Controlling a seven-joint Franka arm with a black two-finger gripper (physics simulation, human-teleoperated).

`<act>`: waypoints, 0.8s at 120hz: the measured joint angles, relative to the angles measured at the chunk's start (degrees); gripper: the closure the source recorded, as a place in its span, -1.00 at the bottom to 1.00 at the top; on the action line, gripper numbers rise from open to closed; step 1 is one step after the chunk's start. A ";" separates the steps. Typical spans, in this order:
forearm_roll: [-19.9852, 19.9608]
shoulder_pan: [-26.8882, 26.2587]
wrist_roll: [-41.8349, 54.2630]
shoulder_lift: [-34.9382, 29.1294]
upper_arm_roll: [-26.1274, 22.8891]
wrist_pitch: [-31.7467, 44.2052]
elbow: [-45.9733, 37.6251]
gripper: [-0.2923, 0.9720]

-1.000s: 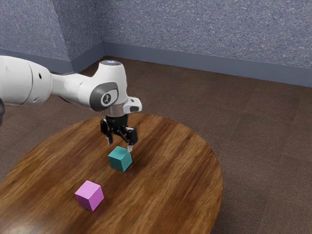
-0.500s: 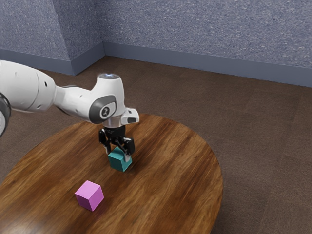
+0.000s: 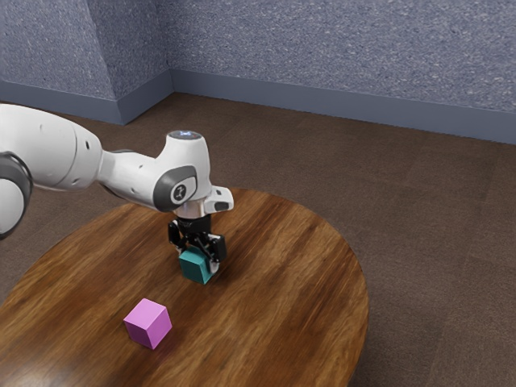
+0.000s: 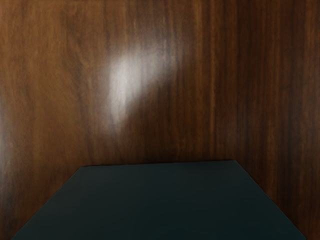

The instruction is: Pick up the blue block with one arm, and put the blue block on the pink block with one arm

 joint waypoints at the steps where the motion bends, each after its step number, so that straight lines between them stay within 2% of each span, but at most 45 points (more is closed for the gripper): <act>1: 0.00 0.00 0.01 -0.01 0.00 0.01 0.02 -0.45; 23: -0.02 0.00 0.29 -0.18 -0.08 0.15 0.13 -0.14; 55: 0.28 -0.07 0.16 -1.74 -0.07 0.19 0.05 -0.04; 69: 0.16 -0.23 -0.15 -7.84 -0.07 -0.34 -3.84 -0.04; 96: -0.16 -0.44 -0.67 -27.01 -0.17 -0.95 -20.32 -0.04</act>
